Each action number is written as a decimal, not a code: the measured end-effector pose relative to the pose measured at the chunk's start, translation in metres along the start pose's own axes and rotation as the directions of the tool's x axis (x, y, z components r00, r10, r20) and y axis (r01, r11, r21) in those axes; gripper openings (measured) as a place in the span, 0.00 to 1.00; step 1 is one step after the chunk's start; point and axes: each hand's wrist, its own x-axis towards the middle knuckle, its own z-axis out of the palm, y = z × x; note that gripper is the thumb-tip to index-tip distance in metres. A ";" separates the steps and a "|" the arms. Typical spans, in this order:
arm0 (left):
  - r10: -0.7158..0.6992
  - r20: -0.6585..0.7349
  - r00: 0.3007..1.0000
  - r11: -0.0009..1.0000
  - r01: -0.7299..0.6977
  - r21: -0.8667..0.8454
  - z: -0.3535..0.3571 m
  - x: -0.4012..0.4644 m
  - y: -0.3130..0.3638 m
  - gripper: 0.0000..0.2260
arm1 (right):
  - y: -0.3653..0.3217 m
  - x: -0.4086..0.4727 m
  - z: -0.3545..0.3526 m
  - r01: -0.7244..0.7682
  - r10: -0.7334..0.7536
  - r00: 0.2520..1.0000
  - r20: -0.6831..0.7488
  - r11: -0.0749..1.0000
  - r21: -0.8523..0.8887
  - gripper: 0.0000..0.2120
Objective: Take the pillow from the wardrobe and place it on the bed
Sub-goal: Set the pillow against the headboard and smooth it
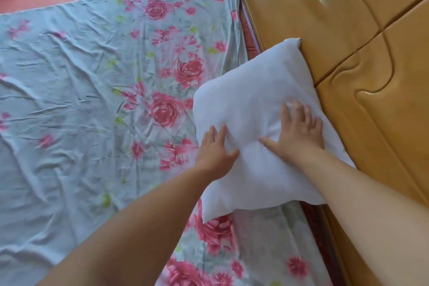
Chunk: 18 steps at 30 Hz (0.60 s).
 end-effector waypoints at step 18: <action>0.078 -0.263 0.962 0.988 -0.040 0.148 0.069 0.047 -0.003 0.19 | 0.003 0.001 0.079 0.073 -0.012 0.890 -0.456 0.990 0.118 0.18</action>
